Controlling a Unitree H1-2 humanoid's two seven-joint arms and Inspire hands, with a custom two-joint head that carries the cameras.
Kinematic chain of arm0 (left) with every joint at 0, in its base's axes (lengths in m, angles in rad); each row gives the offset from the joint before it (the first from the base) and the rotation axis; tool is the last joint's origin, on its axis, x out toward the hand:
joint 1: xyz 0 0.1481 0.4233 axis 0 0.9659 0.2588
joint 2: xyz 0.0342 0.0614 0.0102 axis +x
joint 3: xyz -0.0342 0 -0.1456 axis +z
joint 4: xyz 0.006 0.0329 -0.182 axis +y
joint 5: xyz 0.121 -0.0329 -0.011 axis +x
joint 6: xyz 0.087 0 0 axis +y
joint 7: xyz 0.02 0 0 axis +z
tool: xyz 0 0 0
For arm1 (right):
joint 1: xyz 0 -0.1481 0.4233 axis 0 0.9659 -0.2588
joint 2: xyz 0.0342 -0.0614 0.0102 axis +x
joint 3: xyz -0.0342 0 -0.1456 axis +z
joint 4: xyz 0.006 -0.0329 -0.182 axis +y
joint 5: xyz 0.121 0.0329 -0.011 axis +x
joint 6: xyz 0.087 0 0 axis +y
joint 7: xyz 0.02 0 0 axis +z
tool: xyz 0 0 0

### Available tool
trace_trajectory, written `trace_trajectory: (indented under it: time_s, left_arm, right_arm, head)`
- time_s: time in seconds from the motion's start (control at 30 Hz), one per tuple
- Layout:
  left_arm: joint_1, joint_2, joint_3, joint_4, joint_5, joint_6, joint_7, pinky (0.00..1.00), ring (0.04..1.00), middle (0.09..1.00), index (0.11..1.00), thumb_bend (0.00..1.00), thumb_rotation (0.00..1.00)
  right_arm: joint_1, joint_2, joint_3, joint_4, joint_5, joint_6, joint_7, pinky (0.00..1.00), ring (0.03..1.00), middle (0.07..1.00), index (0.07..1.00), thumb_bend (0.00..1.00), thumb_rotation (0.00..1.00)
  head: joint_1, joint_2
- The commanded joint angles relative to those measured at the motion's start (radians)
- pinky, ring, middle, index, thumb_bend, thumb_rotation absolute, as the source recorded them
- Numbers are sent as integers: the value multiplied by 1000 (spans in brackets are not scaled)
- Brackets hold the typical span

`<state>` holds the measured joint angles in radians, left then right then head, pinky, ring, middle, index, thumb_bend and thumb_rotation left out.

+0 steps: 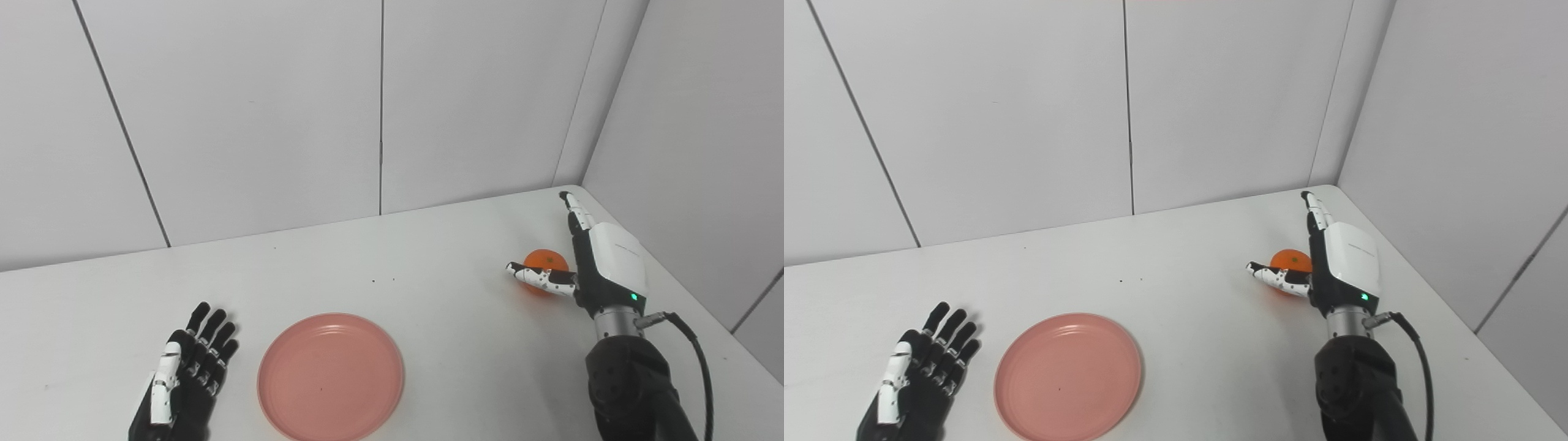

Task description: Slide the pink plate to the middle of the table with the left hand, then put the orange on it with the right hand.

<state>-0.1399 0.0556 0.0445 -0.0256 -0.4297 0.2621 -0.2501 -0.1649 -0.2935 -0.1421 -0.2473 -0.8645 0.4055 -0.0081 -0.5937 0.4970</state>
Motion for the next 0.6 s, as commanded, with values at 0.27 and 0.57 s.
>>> trace_trajectory:
  time_s: [0.27, 0.57]
  left_arm:
    - [9, 11, 10, -7, -2, 67, 19, 1000, 981, 981, 980, 295, 1000]
    - [6, 13, 18, -18, 2, 83, 23, 1000, 981, 979, 980, 299, 1000]
  right_arm:
    - [-54, -58, 3, 63, 24, 25, -2, 663, 821, 906, 918, 999, 473]
    - [-82, -81, 7, 130, 50, 26, -13, 636, 807, 901, 912, 998, 463]
  head:
    - [-8, 11]
    - [-15, 21]
